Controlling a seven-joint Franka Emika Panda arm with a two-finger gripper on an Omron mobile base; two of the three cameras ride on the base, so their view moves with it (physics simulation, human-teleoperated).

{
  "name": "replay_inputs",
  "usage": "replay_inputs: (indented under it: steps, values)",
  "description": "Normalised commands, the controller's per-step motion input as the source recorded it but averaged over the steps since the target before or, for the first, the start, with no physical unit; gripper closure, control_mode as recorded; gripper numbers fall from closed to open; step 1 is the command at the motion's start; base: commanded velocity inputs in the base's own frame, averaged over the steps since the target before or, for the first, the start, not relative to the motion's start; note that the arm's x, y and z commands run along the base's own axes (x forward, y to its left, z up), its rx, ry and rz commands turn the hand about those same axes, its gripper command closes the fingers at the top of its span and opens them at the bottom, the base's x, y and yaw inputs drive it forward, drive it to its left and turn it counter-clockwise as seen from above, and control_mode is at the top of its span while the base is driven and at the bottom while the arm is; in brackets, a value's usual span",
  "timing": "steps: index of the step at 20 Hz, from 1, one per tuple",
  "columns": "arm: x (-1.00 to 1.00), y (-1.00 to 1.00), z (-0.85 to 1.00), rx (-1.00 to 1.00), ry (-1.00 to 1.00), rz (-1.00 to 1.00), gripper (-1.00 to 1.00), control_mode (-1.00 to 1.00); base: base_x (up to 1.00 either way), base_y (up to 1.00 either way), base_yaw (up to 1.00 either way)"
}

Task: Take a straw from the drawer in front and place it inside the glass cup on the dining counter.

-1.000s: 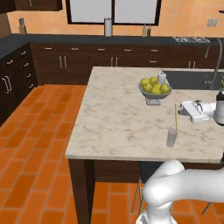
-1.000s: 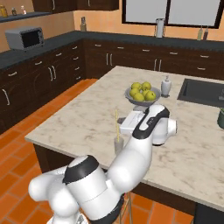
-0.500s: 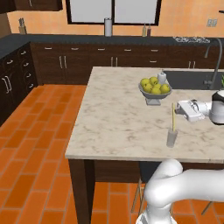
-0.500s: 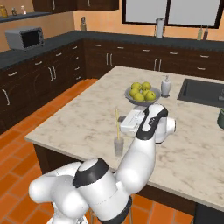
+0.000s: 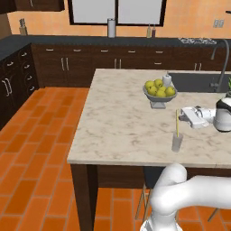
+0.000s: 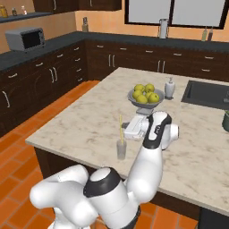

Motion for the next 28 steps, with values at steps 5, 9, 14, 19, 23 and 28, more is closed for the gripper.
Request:
replay_inputs:
  steps: [5, 9, 14, 19, 23, 28]
  values:
    - [0.15, 0.0, -0.18, 0.0, 0.0, 0.0, 1.0, -1.0, 0.0, 0.0, 0.0]
    - [0.02, -0.09, -0.2, 0.0, -0.01, 0.0, 1.0, -1.0, 0.0, 0.0, 0.0]
    - [-0.21, -0.23, -0.19, 0.0, -0.02, 0.0, 1.0, -1.0, 0.0, 0.0, 0.0]
    - [-0.11, -0.1, -0.19, 0.0, -0.01, 0.0, 1.0, -1.0, 0.0, 0.0, 0.0]
    - [0.0, 0.04, -0.12, 0.0, 0.0, 0.0, -1.0, -1.0, 0.0, 0.0, 0.0]
    - [0.0, -0.04, 0.0, 0.0, -0.02, 0.0, -1.0, -1.0, 0.0, 0.0, 0.0]
